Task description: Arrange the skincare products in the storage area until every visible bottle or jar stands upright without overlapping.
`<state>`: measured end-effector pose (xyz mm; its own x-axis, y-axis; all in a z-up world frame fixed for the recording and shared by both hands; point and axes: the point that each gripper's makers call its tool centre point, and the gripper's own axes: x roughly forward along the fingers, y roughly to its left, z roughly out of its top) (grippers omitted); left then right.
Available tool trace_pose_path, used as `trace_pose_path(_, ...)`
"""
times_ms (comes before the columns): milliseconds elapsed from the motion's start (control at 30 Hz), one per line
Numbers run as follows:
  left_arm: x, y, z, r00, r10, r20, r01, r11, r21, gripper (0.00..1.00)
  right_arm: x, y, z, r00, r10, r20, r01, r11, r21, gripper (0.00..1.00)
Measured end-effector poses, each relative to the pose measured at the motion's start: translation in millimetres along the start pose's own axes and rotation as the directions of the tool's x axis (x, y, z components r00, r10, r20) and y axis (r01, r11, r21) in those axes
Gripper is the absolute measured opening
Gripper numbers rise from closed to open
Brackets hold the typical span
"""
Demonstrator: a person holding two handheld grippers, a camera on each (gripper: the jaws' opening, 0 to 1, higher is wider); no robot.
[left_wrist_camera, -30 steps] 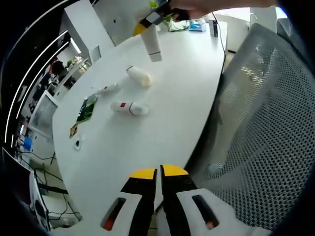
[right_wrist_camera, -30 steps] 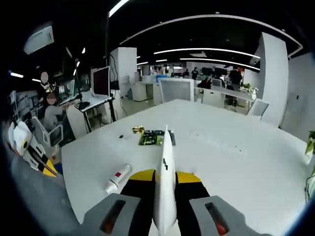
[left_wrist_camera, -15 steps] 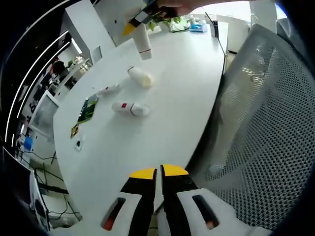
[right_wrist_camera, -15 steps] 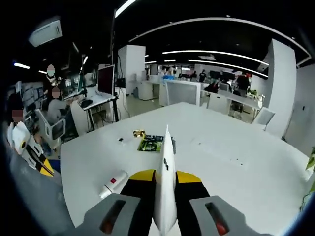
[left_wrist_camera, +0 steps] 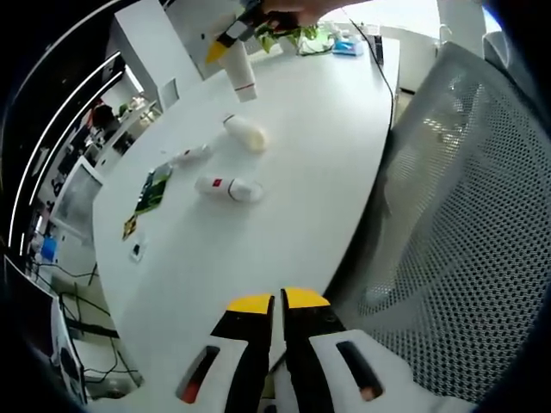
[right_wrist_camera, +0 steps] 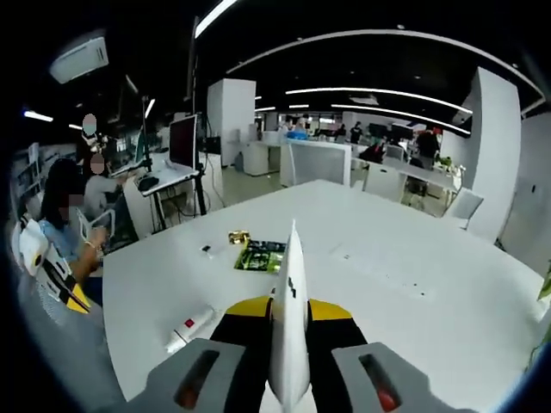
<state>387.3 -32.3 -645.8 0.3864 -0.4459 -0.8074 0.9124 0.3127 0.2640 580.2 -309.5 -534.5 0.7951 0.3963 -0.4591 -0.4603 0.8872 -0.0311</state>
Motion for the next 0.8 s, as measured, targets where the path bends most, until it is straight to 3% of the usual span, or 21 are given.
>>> trace_pose_path(267, 0, -0.7, -0.8, 1.000, -0.004, -0.006, 0.004, 1.000, -0.001, 0.02, 6, -4, -2.8, 1.000, 0.009, -0.014, -0.009, 1.000, -0.001, 0.07)
trace_pose_path(800, 1, 0.6, -1.4, 1.000, 0.000, -0.010, 0.000, 1.000, -0.005, 0.02, 20, -13, 13.2, 1.000, 0.029, -0.012, -0.029, 0.999, -0.040, 0.07)
